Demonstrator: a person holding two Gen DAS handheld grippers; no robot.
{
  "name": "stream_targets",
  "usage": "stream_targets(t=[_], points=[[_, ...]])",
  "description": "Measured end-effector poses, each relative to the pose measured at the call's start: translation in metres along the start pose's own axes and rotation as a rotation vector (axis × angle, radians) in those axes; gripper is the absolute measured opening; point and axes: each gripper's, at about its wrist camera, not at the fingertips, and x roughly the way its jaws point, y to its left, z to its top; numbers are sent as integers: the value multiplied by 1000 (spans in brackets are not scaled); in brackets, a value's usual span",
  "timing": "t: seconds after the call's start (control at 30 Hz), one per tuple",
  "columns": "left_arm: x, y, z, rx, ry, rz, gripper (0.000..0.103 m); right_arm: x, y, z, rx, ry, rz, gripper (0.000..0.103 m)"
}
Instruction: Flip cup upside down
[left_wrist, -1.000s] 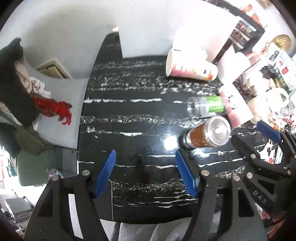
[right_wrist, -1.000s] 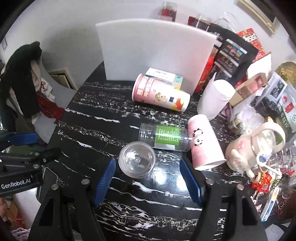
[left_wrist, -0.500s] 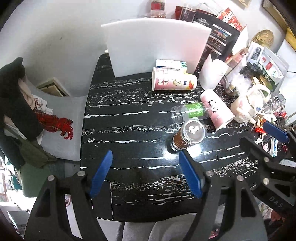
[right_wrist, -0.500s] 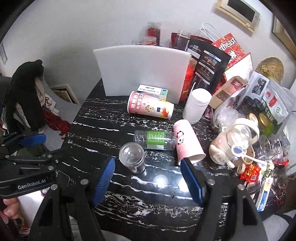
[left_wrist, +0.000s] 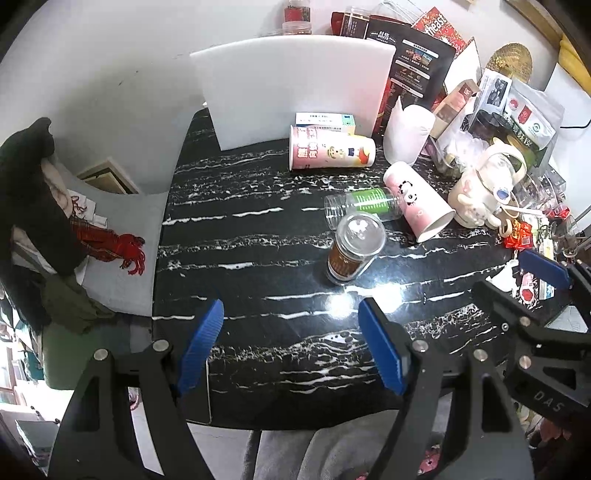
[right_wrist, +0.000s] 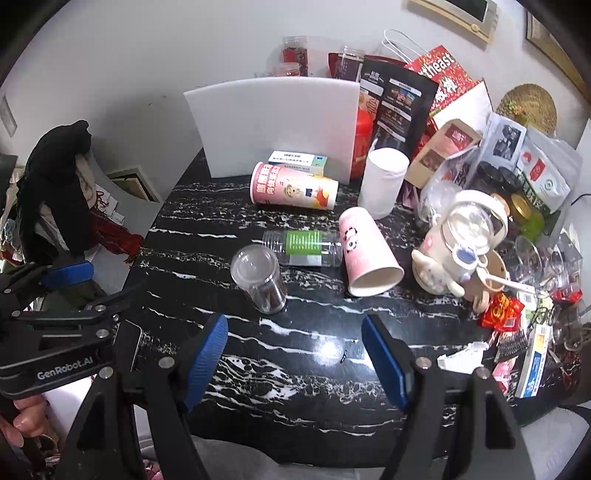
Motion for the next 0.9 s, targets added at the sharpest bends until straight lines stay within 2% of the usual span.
stream_targets(t=[0.27, 0.9], points=[[-3, -14, -11, -4, 2, 24, 75, 1, -8, -14, 1, 14, 20, 76], [-6, -24, -12, -15, 9, 8, 75, 4, -21, -23, 28, 34, 37, 76]])
